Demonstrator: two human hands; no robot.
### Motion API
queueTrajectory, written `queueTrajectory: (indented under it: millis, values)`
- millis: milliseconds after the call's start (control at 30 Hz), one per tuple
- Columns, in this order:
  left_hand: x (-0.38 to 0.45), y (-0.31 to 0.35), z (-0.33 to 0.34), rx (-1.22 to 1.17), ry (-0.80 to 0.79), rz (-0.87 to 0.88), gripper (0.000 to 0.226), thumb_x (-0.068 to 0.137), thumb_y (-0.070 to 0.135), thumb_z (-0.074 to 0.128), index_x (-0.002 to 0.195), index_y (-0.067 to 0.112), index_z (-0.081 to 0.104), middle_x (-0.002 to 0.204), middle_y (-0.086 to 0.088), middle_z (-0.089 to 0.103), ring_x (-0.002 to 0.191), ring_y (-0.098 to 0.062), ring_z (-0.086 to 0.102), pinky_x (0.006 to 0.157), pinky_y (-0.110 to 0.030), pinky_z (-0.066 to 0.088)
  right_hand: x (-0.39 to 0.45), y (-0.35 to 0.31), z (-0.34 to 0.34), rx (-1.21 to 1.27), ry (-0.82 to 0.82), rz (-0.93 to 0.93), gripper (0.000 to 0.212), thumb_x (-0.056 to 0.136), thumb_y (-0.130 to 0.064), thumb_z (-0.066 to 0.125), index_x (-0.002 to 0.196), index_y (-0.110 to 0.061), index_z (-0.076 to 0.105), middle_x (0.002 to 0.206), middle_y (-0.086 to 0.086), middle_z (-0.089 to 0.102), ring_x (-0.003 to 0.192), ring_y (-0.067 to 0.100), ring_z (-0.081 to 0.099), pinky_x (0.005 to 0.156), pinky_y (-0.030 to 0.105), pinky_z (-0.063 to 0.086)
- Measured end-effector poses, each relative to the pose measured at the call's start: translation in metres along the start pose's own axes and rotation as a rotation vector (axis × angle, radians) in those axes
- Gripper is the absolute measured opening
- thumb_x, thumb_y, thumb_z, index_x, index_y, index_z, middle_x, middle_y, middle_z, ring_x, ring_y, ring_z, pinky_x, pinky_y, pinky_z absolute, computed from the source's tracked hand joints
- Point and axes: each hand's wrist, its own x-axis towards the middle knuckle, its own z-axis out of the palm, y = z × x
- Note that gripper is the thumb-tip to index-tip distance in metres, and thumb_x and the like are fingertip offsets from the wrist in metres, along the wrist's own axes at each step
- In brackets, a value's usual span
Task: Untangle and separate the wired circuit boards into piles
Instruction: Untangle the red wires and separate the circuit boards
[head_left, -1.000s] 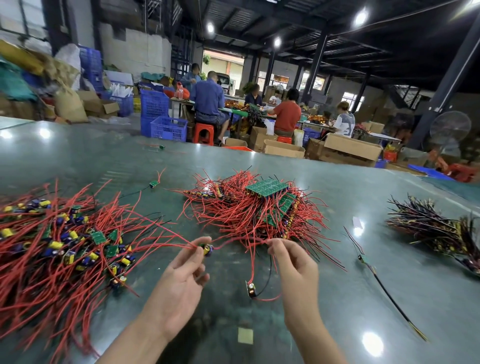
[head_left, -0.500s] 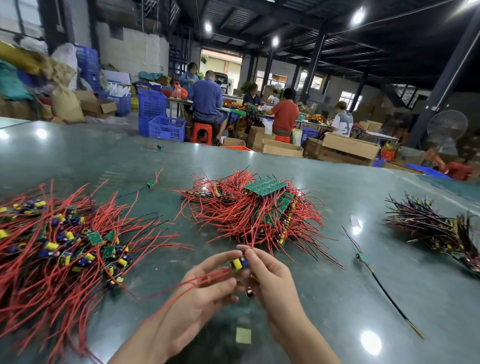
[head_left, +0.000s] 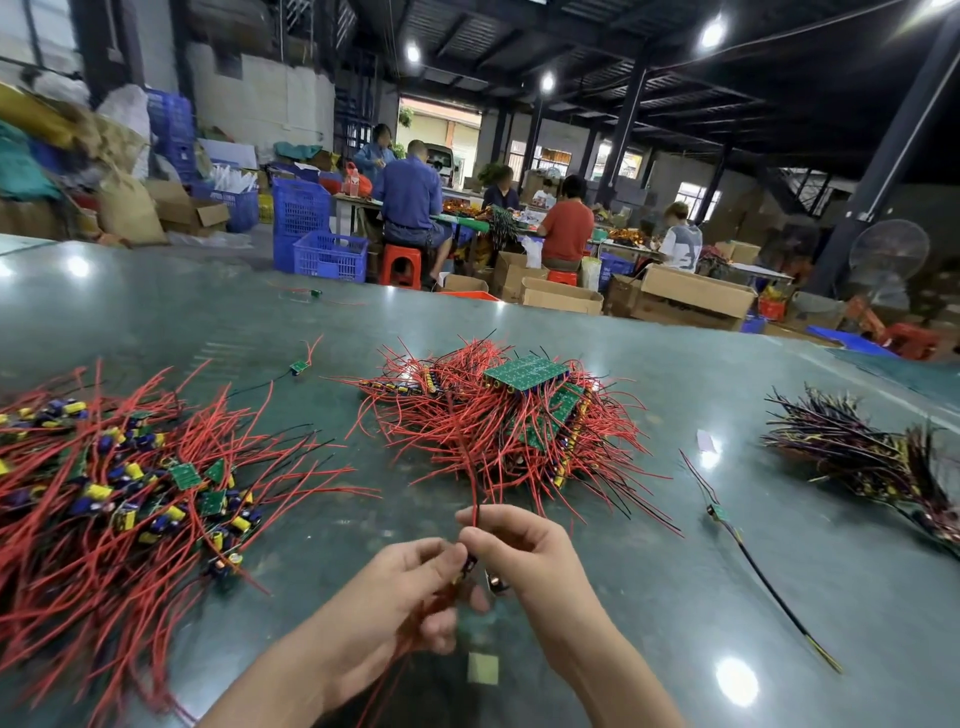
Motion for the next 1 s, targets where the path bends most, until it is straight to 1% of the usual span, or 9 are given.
queueTrajectory:
  millis: [67,167,333,400,500,600,767,900,1000]
  values:
    - [-0.002,0.003,0.0,-0.016,-0.049,-0.012,0.026,0.079,0.03,0.057,0.089,0.007,0.049,0.065,-0.007,0.06,0.037,-0.004,0.027,0.038,-0.016,0.028,0.0,-0.001,-0.001,0.054,-0.028,0.012,0.005,0.071,-0.013,0.075,0.075,-0.016,0.072,0.065,-0.005,0.066,0.052,0.002,0.056,0.052,0.011,0.04]
    - [-0.005,0.004,-0.002,0.004,-0.09,-0.027,0.023,0.082,0.031,0.055,0.09,0.011,0.047,0.062,-0.001,0.054,0.036,-0.002,0.021,0.035,-0.012,0.022,0.001,-0.001,0.002,0.102,0.013,-0.027,0.005,0.065,-0.015,0.069,0.063,-0.015,0.065,0.062,-0.008,0.066,0.055,-0.002,0.056,0.052,0.009,0.04]
    - [-0.005,0.003,-0.003,0.065,-0.094,-0.022,0.04,0.081,0.031,0.056,0.114,0.015,0.039,0.06,0.004,0.051,0.034,0.001,0.02,0.032,-0.009,0.019,-0.002,0.004,0.01,0.121,0.08,-0.08,0.015,0.073,-0.004,0.074,0.068,-0.009,0.06,0.053,-0.008,0.06,0.049,-0.003,0.051,0.049,0.008,0.038]
    - [-0.004,0.004,-0.003,0.058,-0.101,-0.017,0.037,0.081,0.031,0.055,0.11,0.014,0.04,0.06,0.004,0.05,0.034,0.001,0.02,0.032,-0.009,0.019,-0.001,0.002,0.01,0.126,0.082,-0.069,0.016,0.072,-0.004,0.074,0.065,-0.011,0.061,0.054,-0.008,0.061,0.05,-0.003,0.051,0.049,0.008,0.038]
    - [-0.004,0.005,0.0,0.047,-0.078,0.0,0.022,0.083,0.028,0.054,0.09,0.013,0.04,0.059,0.003,0.049,0.034,0.0,0.019,0.032,-0.009,0.019,0.001,0.004,0.009,0.122,0.173,-0.046,0.024,0.075,-0.002,0.073,0.056,-0.016,0.065,0.06,-0.008,0.064,0.052,-0.002,0.052,0.05,0.01,0.038]
    - [-0.003,0.003,0.0,0.106,-0.019,0.031,0.02,0.082,0.024,0.055,0.08,0.012,0.039,0.057,0.0,0.05,0.031,-0.001,0.018,0.033,-0.008,0.017,0.0,0.007,0.013,0.099,0.24,-0.044,0.025,0.075,-0.001,0.072,0.055,-0.015,0.065,0.064,-0.008,0.066,0.053,-0.002,0.052,0.05,0.011,0.038]
    - [-0.004,0.004,0.001,0.163,-0.028,0.075,0.021,0.083,0.024,0.056,0.079,0.011,0.04,0.059,-0.001,0.05,0.033,-0.003,0.018,0.034,-0.009,0.017,0.002,0.003,0.008,0.142,0.308,-0.027,0.021,0.076,-0.005,0.072,0.06,-0.019,0.073,0.06,-0.008,0.065,0.054,0.0,0.052,0.052,0.011,0.041]
    - [-0.004,0.003,0.0,0.243,-0.041,0.08,0.024,0.083,0.026,0.056,0.082,0.011,0.038,0.059,0.0,0.051,0.034,-0.003,0.022,0.036,-0.012,0.016,0.001,0.007,0.009,0.107,0.343,0.005,0.017,0.074,-0.009,0.074,0.06,-0.019,0.073,0.061,-0.004,0.063,0.056,0.006,0.049,0.047,0.016,0.04]
    - [-0.004,0.004,-0.001,0.234,-0.037,0.068,0.023,0.082,0.027,0.057,0.081,0.011,0.04,0.058,0.001,0.05,0.036,-0.004,0.019,0.035,-0.012,0.014,0.004,0.005,0.005,0.146,0.383,0.01,0.015,0.075,-0.008,0.073,0.063,-0.017,0.074,0.063,-0.006,0.067,0.056,0.0,0.054,0.053,0.011,0.042]
